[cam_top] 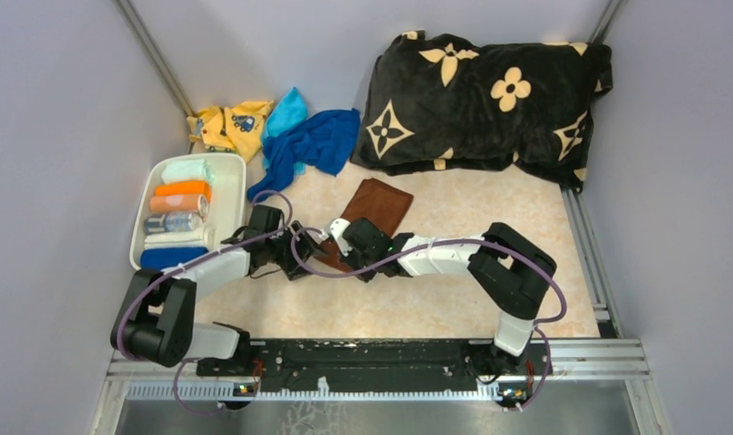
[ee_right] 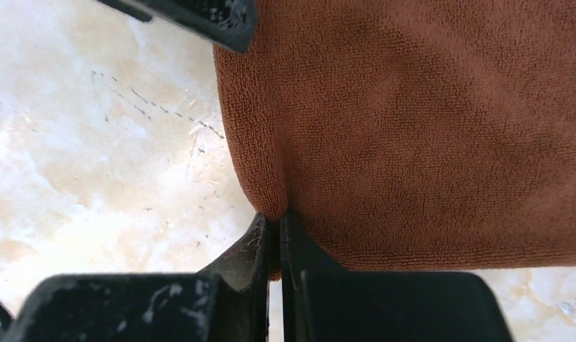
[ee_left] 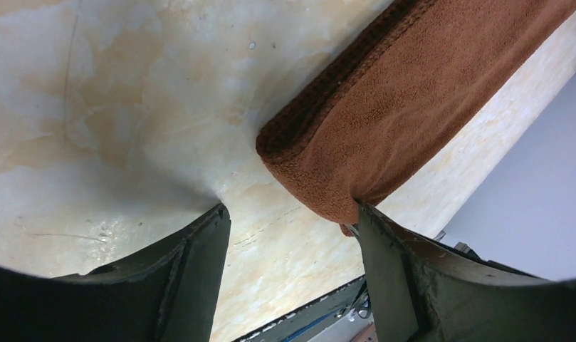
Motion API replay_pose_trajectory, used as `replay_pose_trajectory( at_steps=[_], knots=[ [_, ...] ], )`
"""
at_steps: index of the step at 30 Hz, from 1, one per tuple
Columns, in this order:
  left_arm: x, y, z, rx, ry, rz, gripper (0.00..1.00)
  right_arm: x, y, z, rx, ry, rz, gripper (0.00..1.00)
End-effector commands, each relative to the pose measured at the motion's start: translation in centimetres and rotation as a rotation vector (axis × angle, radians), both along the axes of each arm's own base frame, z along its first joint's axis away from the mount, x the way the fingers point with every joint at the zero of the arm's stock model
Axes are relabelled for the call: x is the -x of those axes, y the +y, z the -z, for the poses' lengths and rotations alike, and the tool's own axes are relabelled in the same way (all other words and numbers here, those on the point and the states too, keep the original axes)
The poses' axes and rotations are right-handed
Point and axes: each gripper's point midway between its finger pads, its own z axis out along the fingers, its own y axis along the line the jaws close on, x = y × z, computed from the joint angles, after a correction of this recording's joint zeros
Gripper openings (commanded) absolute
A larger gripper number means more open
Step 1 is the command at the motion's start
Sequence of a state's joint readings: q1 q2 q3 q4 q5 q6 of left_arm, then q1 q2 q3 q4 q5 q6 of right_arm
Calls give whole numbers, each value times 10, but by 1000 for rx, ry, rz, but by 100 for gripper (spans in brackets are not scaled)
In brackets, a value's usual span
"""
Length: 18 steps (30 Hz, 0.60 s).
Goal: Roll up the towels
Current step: Roll the towel at the center of the board.
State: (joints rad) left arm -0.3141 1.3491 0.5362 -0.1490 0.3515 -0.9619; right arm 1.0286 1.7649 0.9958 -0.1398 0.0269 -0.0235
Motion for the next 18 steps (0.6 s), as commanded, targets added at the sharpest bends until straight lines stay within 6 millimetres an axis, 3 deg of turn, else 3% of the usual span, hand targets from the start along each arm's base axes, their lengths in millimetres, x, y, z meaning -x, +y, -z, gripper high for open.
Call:
replay_pose_trajectory(
  at_steps=[1,6,13,18],
  knots=[
    [1,-1,0,12,19,-58,72,22,8,-2,-155,194,9,0],
    [-4,-6,4,-8,32,-69,71,21,11,-11,-284,283,34,0],
    [-26,-5,13,-63,14,-86,59,17,9,-15,-352,361,45,0],
    [-36,1,23,-136,28,-78,31,17,8,-17,-367,393,44,0]
  ],
)
